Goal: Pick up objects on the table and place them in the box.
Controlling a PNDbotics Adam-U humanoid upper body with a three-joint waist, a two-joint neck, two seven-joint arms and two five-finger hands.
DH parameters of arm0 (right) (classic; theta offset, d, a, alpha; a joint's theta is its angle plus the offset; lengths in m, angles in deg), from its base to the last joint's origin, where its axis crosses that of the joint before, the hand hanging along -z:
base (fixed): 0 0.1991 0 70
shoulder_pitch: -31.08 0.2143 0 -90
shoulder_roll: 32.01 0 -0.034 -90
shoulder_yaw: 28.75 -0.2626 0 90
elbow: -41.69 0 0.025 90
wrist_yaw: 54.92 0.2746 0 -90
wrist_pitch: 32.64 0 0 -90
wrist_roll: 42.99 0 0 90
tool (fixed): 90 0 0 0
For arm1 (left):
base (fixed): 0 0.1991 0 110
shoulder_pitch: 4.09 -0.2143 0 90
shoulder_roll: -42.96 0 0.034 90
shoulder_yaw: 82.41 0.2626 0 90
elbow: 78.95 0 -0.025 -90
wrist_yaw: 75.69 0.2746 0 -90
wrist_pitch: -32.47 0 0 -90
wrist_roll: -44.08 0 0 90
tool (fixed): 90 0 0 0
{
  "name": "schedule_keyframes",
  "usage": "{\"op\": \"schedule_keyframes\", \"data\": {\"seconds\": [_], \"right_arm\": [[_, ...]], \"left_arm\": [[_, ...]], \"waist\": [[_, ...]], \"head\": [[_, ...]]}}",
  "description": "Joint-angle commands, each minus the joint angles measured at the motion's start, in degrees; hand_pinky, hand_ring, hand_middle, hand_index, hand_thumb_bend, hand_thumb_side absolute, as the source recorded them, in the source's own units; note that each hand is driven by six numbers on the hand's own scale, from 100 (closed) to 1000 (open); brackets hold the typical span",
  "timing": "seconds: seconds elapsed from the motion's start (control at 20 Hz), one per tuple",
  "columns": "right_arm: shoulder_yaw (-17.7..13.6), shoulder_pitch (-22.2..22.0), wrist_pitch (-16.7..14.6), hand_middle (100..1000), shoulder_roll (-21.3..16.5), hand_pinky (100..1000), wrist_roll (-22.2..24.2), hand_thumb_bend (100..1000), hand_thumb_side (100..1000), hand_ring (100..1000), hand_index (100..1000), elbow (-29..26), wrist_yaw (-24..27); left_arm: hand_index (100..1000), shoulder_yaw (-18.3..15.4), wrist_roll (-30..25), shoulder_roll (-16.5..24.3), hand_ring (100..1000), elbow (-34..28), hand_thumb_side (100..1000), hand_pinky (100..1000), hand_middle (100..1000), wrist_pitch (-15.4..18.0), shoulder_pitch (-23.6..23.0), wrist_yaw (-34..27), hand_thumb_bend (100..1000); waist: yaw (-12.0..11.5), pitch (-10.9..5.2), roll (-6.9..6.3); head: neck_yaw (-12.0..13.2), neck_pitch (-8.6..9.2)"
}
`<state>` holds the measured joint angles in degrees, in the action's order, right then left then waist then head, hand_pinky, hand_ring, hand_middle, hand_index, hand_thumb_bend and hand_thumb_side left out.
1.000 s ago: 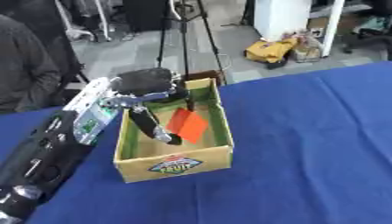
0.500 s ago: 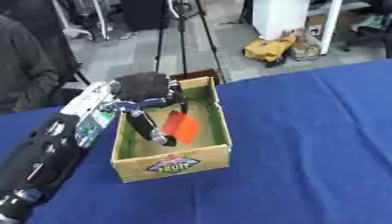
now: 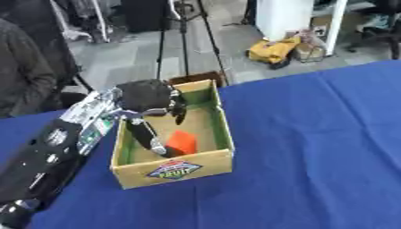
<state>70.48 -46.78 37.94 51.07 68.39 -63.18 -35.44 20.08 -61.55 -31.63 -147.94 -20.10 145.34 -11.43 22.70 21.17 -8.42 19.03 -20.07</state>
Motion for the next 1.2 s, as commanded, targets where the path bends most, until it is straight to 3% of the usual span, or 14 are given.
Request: {"op": "schedule_keyframes", "data": {"seconds": [0.05,0.2,0.45,0.65,0.7,0.9,1.0,1.2], "right_arm": [[-0.3,0.5,0.0,535,-0.6,835,-0.1,100,669,738,820,-0.5,-0.5],[-0.3,0.5,0.0,535,-0.6,835,-0.2,100,669,737,820,-0.4,-0.5],[-0.5,0.4,-0.1,535,-0.5,835,-0.2,100,668,737,820,-0.3,-0.5],[-0.7,0.0,-0.2,535,-0.6,835,-0.4,100,665,737,820,-0.3,-0.4],[-0.7,-0.1,-0.3,535,-0.6,835,-0.4,100,664,737,820,-0.2,-0.3],[-1.1,-0.5,-0.5,534,-0.7,835,-0.6,100,657,737,820,-0.2,-0.1],[-1.4,-0.8,-0.6,534,-0.9,835,-0.8,100,653,737,820,-0.3,0.1],[-1.9,-1.3,-1.1,534,-1.3,834,-1.1,100,643,737,821,-0.5,0.4]], "left_arm": [[612,-0.6,0.2,2.5,516,-0.2,570,593,485,0.4,0.7,2.3,769],[678,-1.1,0.8,2.9,575,0.1,631,627,545,0.5,0.5,3.4,806],[697,-2.3,2.9,4.1,593,-0.1,591,636,562,0.2,0.0,1.1,766],[699,-5.4,6.0,5.4,573,-0.8,440,603,556,-1.0,-1.2,-2.8,638],[699,-6.3,7.0,5.8,558,-1.1,354,585,550,-1.3,-1.7,-3.8,572],[698,-11.0,10.9,7.6,521,-3.8,205,540,536,-3.1,-5.4,-7.7,500],[701,-13.1,12.7,8.5,510,-6.0,329,525,532,-4.4,-8.0,-9.6,485],[704,-15.6,16.5,9.3,496,-11.6,494,506,527,-7.7,-14.0,-13.4,423]], "waist": [[0.0,-0.99,0.39],[-0.1,-0.99,0.43],[-0.6,-1.12,0.73],[-1.4,-1.51,1.28],[-1.7,-1.62,1.42],[-3.0,-2.11,2.10],[-4.1,-2.36,2.62],[-6.8,-2.76,3.81]], "head": [[-0.1,0.52],[-0.2,0.51],[-0.5,0.53],[-1.4,0.60],[-1.7,0.62],[-3.0,0.84],[-3.9,0.94],[-5.6,1.06]]}}
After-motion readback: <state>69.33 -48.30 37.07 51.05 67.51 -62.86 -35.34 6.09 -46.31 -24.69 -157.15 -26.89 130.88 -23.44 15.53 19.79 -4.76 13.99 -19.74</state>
